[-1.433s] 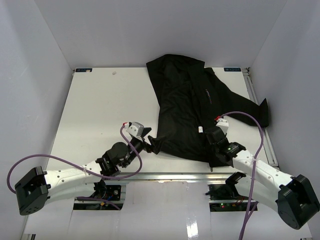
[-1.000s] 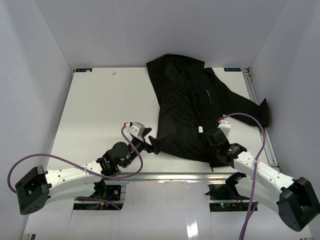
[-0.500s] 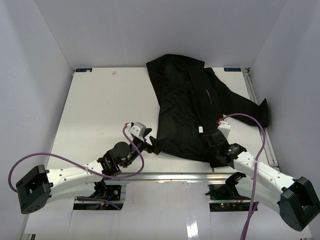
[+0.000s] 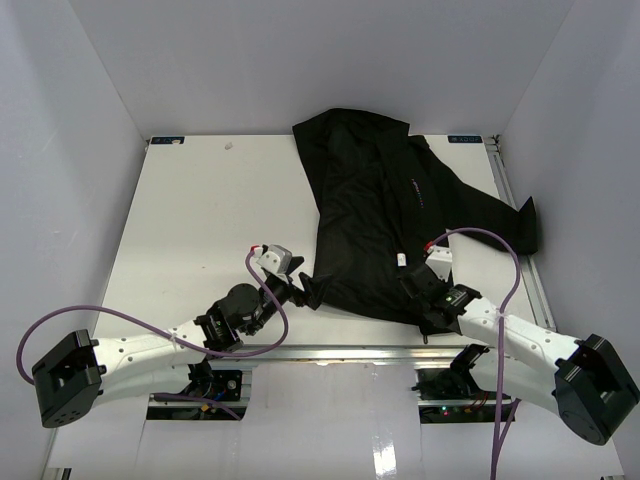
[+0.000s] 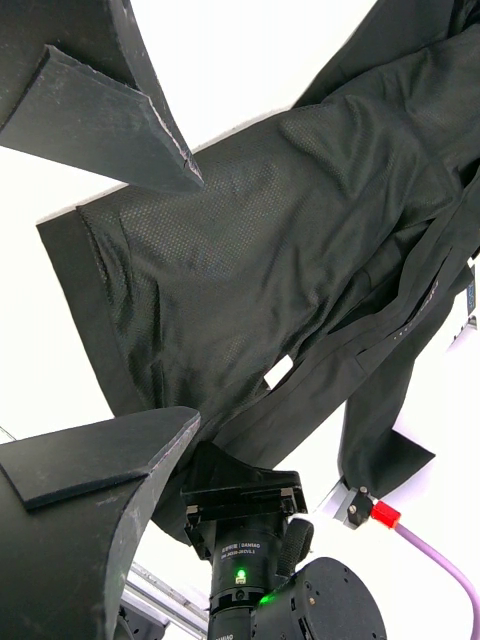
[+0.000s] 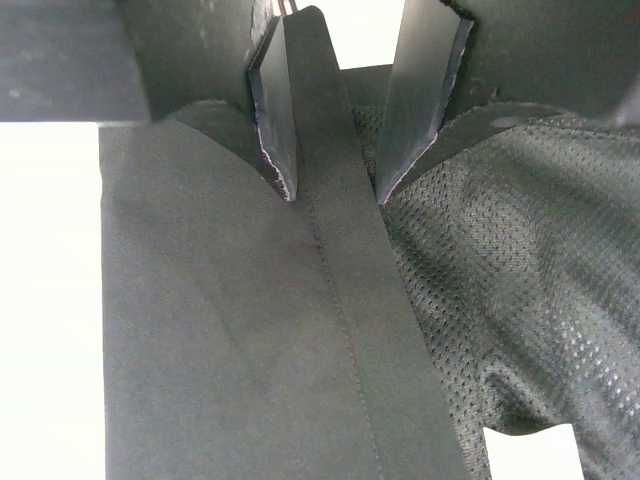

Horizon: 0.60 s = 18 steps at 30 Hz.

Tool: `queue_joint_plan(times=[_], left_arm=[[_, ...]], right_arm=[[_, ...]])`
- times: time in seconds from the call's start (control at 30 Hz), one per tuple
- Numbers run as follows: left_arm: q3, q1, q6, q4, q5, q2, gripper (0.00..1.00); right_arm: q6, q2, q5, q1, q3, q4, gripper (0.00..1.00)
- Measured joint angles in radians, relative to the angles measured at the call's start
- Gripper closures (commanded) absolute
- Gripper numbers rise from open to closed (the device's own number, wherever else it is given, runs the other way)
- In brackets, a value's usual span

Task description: Zip up the jacket

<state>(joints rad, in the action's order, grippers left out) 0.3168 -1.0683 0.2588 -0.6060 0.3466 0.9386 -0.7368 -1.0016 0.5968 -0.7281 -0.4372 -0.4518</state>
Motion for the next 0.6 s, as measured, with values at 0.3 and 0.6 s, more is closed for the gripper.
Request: queue_joint_plan(times=[0.3,0.6], left_arm=[[0.000,0.000,0.000,0.001,0.000,0.000,0.02],[0.000,0.000,0.000,0.000,-0.015,0.000,0.06]], right_arm=[[-0.028,0.027,0.029,-0.001,-0.015,-0.038,0.86],[-0.013,0.027,0.026,-0.001,-0.046,-0.056,0.92]])
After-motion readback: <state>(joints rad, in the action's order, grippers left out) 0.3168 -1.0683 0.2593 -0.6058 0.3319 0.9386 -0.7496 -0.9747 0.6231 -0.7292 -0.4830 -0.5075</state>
